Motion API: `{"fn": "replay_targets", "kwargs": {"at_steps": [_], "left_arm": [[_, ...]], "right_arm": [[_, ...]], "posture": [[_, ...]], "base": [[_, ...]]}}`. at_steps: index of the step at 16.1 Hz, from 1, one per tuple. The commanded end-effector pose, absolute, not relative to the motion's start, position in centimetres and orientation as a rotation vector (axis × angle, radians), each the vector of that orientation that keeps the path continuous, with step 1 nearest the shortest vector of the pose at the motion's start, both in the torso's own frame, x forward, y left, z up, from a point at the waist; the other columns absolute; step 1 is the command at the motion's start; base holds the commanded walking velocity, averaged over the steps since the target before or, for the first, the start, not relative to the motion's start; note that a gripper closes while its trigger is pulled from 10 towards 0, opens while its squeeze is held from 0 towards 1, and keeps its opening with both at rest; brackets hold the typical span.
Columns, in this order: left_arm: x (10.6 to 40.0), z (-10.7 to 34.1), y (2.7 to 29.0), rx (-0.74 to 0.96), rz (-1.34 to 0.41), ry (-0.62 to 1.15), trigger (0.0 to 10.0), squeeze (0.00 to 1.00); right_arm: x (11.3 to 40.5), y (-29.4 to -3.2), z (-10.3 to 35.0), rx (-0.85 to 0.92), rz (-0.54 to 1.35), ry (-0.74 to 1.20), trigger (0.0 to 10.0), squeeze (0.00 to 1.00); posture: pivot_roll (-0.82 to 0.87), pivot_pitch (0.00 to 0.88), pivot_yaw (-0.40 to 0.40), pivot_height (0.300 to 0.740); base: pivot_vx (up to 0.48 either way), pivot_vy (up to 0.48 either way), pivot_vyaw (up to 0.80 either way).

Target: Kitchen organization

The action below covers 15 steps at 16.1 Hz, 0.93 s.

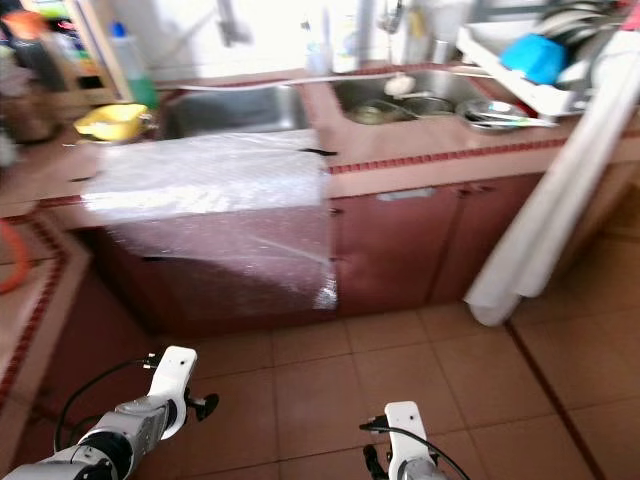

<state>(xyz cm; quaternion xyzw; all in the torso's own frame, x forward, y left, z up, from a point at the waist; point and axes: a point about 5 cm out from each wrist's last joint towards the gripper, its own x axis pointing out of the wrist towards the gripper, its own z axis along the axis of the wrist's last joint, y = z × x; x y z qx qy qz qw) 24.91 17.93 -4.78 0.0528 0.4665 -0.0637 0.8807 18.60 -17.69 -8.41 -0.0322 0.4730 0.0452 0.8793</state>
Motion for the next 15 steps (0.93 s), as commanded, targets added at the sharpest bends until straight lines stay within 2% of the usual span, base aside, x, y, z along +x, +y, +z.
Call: {"fn": "replay_targets", "kwargs": {"at_steps": [1, 8, 9, 13, 15], "left_arm": [[25.1, -4.6, 17.9, 0.107, -0.128, 0.965, 10.0, 0.0], [25.2, -4.6, 17.9, 0.098, -0.127, 0.952, 10.0, 0.0], [25.3, -4.5, 17.9, 0.041, -0.07, 0.904, 10.0, 0.0], [25.5, -4.3, 17.5, 0.001, -0.136, 0.854, 10.0, 0.0], [26.0, -3.8, 17.2, -0.033, -0.162, 0.766, 10.0, 0.0]], "right_arm": [[18.5, -17.9, -8.4, -0.069, 0.081, 0.987, 10.0, 0.0], [18.5, -17.8, -8.4, -0.115, 0.128, 0.976, 10.0, 0.0], [19.6, -17.5, -7.8, -0.08, 0.132, 0.914, 10.0, 0.0], [21.7, -17.5, -6.3, -0.026, 0.154, 0.778, 10.0, 0.0], [23.4, -18.5, -4.4, -0.021, 0.175, 0.601, 10.0, 0.0]], "posture": [[-0.01, 0.0, 0.064, 0.74], [-0.01, 0.0, 0.062, 0.74], [-0.01, 0.0, 0.066, 0.74], [-0.01, 0.0, 0.065, 0.74], [-0.02, 0.01, 0.067, 0.74]], "base": [[0.0, 0.0, 0.0], [0.0, 0.0, 0.07], [0.0, 0.0, 0.49], [0.0, 0.0, 0.0], [0.0, 0.0, 0.0]]}}
